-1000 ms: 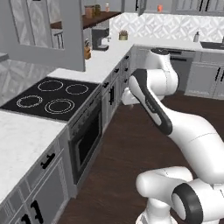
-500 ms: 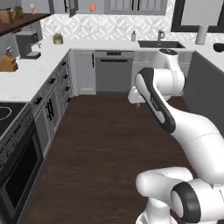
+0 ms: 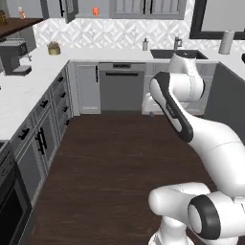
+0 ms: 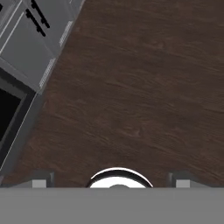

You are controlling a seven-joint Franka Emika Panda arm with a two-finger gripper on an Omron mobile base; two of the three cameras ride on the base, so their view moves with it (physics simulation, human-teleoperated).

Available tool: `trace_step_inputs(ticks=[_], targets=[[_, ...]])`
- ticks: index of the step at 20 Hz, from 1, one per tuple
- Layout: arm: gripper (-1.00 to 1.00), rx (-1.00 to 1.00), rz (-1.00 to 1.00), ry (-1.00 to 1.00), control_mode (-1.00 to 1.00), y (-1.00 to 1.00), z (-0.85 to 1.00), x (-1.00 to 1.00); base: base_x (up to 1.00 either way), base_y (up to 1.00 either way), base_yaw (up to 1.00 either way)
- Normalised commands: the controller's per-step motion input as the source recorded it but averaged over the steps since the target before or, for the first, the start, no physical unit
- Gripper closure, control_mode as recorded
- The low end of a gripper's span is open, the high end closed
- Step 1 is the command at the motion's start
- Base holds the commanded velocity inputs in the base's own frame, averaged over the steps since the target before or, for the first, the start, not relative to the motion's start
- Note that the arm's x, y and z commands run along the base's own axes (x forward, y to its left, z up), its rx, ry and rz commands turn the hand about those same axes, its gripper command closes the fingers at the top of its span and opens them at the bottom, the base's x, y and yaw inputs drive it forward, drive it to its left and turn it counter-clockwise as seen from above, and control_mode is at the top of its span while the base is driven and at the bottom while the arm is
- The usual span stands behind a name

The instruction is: Gather all objects into one cabinet and sort the glasses and bowls to opposite sides.

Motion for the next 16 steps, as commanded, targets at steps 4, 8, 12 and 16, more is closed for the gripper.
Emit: trace_step_inputs(ticks=[4, 8, 12, 16], targets=[[-1.0, 0.0, 0.0, 0.0, 1.0, 0.0, 0.0, 0.0, 1.0, 0.28, -0.19], [-1.0, 0.0, 0.0, 0.0, 1.0, 0.0, 0.0, 0.0, 1.0, 0.61, -0.21], [-1.0, 0.0, 0.0, 0.0, 1.0, 0.0, 0.0, 0.0, 1.0, 0.76, -0.16], [-1.0, 0.0, 0.0, 0.0, 1.0, 0.0, 0.0, 0.0, 1.0, 0.25, -0.15]])
